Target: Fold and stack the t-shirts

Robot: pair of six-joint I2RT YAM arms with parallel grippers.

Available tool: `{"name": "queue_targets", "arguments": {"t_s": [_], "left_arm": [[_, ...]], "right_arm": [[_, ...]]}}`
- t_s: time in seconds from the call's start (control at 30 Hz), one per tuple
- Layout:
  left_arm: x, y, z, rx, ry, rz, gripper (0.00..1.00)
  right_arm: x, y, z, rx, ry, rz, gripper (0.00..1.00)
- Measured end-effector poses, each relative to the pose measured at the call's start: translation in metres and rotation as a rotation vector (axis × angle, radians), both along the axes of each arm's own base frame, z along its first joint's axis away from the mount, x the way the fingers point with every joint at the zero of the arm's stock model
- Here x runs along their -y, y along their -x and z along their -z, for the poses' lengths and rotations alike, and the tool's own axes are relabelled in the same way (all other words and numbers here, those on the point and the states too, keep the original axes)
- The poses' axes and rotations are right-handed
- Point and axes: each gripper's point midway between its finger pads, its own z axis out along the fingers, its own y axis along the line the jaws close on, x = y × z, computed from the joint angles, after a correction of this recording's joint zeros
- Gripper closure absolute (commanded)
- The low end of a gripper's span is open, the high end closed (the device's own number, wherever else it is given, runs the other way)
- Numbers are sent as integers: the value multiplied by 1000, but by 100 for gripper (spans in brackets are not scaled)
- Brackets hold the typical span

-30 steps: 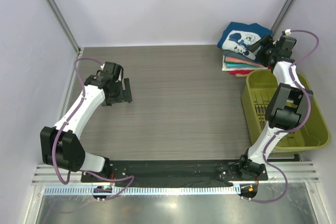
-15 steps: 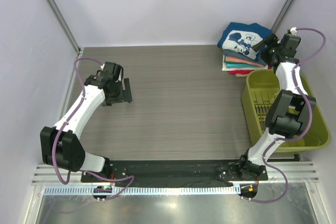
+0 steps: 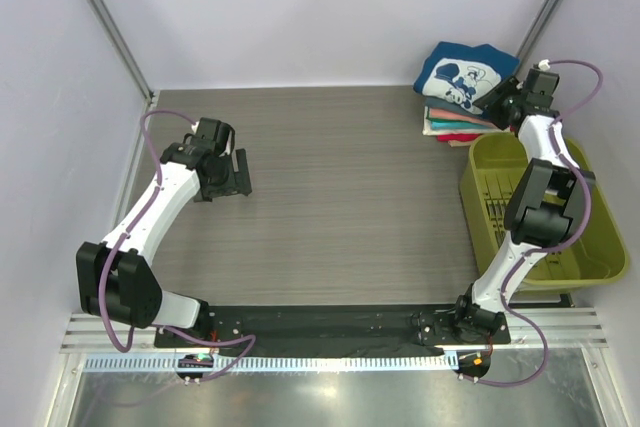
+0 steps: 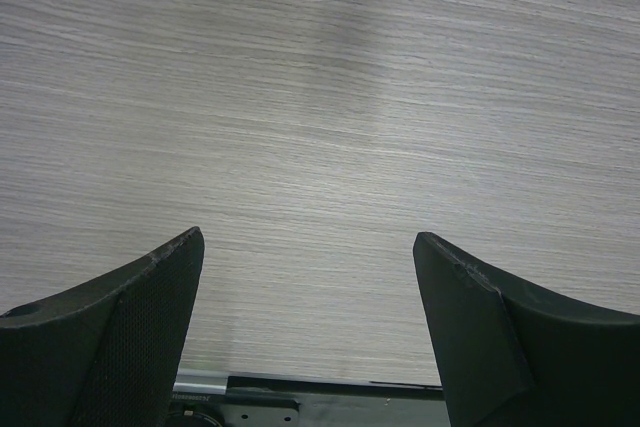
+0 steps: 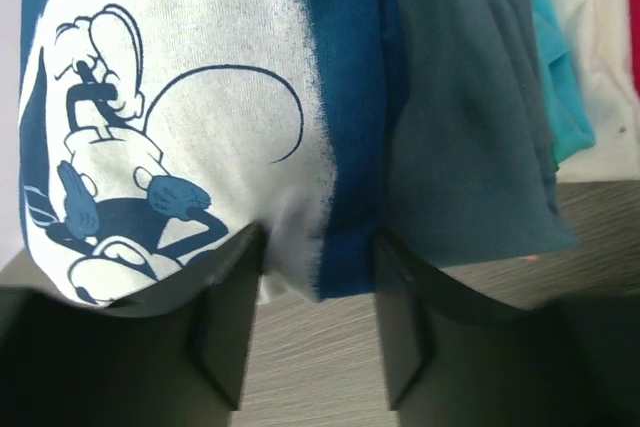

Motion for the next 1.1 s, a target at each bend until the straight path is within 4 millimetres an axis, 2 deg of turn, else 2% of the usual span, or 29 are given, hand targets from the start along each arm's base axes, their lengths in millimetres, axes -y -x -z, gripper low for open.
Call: {"name": "queue_targets", "arguments": {"t_s": [0.07, 0.17, 0.27, 0.37, 0.4, 0.43, 0.57, 0.63, 0.73, 0.83, 0.9, 1.0, 1.1], "left_arm": [[0, 0, 0, 0, 0, 0, 14], [0, 0, 0, 0, 0, 0, 14], [0, 0, 0, 0, 0, 0, 14], [0, 0, 0, 0, 0, 0, 14], [0, 0, 0, 0, -1, 0, 14], [0, 0, 0, 0, -1, 0, 14], [0, 0, 0, 0, -1, 0, 14], [0, 0, 0, 0, -1, 0, 14], [0, 0, 0, 0, -1, 0, 14], [0, 0, 0, 0, -1, 0, 14], [0, 0, 0, 0, -1, 0, 14], [0, 0, 0, 0, -1, 1, 14], [0, 0, 0, 0, -1, 1, 14]], "right_arm": [[-2, 0, 2, -5, -4, -4, 59], [-2, 0, 1, -4, -3, -4, 64], [-2, -1, 0, -2, -2, -4, 77], [-2, 1, -3, -3, 1, -1, 85], [-1, 1, -6, -1, 3, 2, 94], [0, 1, -9, 2, 6, 3, 96], [6, -3, -29, 26, 18, 12, 98], [14, -6, -45, 49, 33, 23, 99], [31, -15, -71, 96, 63, 45, 99], [49, -21, -86, 126, 86, 69, 99], [60, -23, -83, 121, 90, 83, 99], [67, -21, -63, 77, 80, 90, 96], [67, -19, -37, 21, 62, 89, 80]]}}
